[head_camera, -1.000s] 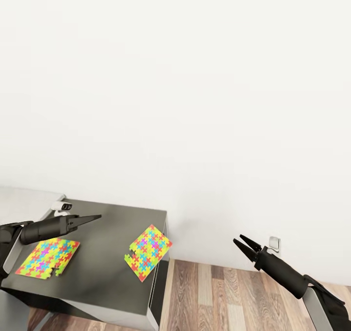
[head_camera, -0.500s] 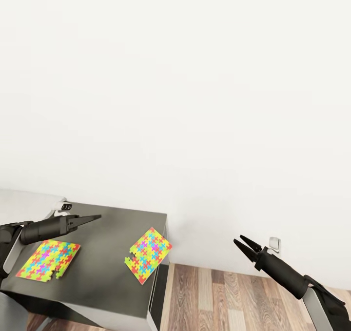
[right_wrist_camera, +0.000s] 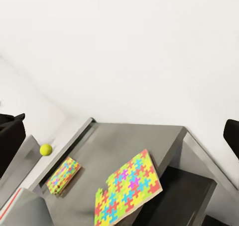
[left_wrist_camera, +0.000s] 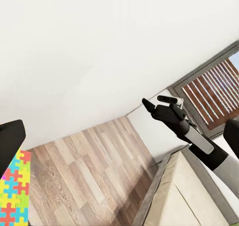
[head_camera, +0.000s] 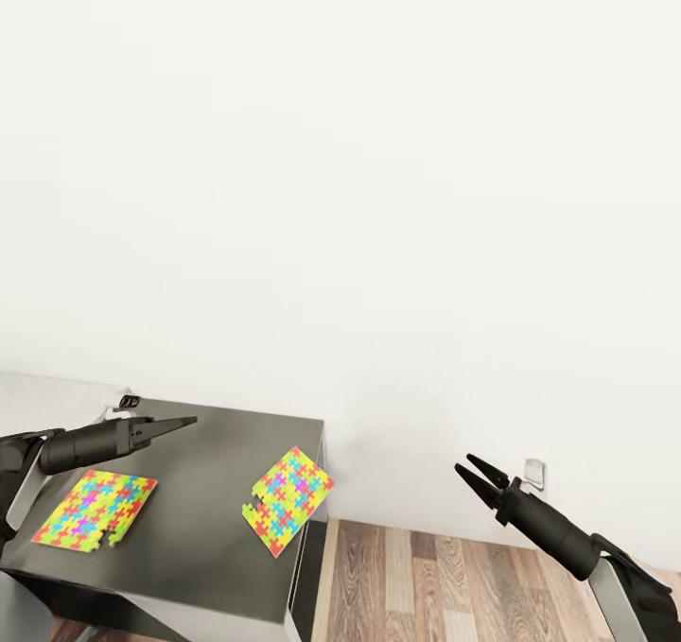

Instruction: Put all the toys in the child's room - the three board games (two on the bed and one on the table), the two jigsaw puzzles on the table, and the tennis ball on the table - inside the toy box on the table in the child's room.

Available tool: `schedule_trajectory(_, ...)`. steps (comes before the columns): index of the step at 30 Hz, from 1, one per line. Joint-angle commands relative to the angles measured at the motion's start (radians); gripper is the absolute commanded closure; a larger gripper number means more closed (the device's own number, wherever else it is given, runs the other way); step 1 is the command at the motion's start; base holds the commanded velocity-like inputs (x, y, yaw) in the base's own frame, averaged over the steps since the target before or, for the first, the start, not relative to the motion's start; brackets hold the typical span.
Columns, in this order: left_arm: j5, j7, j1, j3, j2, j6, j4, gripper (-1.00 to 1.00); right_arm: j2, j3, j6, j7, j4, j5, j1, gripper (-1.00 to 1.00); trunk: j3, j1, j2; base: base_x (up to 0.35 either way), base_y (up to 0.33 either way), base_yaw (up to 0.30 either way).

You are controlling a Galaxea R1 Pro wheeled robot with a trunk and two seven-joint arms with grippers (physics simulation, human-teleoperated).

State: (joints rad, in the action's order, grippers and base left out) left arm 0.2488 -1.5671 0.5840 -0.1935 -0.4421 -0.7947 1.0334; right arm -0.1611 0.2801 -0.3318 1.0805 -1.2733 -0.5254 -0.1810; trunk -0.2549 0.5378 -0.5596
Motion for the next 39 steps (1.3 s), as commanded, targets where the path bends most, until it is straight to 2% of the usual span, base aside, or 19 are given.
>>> schedule_trajectory(1,0.000,-0.004,0.001,0.000,-0.001,-0.011,0.000,-1.00,0.000,0.000,-0.008,0.006,0.000,-0.006,0.000,-1.00,0.000,0.000,-0.001,0.000,0.000,0.000)
schedule_trajectory(32,0.000,-0.004,0.001,0.002,0.003,-0.009,0.000,-1.00,0.003,0.003,-0.004,0.018,0.006,-0.007,0.000,-1.00,0.052,0.000,-0.001,0.000,0.000,0.000)
schedule_trajectory(36,0.000,-0.004,0.001,0.002,0.003,-0.009,0.000,-1.00,0.012,0.005,-0.004,-0.009,0.005,-0.008,-0.001,-1.00,0.058,0.000,-0.001,0.000,0.000,0.000)
schedule_trajectory(39,0.000,-0.004,0.001,0.002,0.003,-0.009,0.000,-1.00,0.013,0.008,-0.009,-0.086,0.005,-0.012,-0.001,-1.00,0.063,0.000,-0.001,0.000,0.000,0.000)
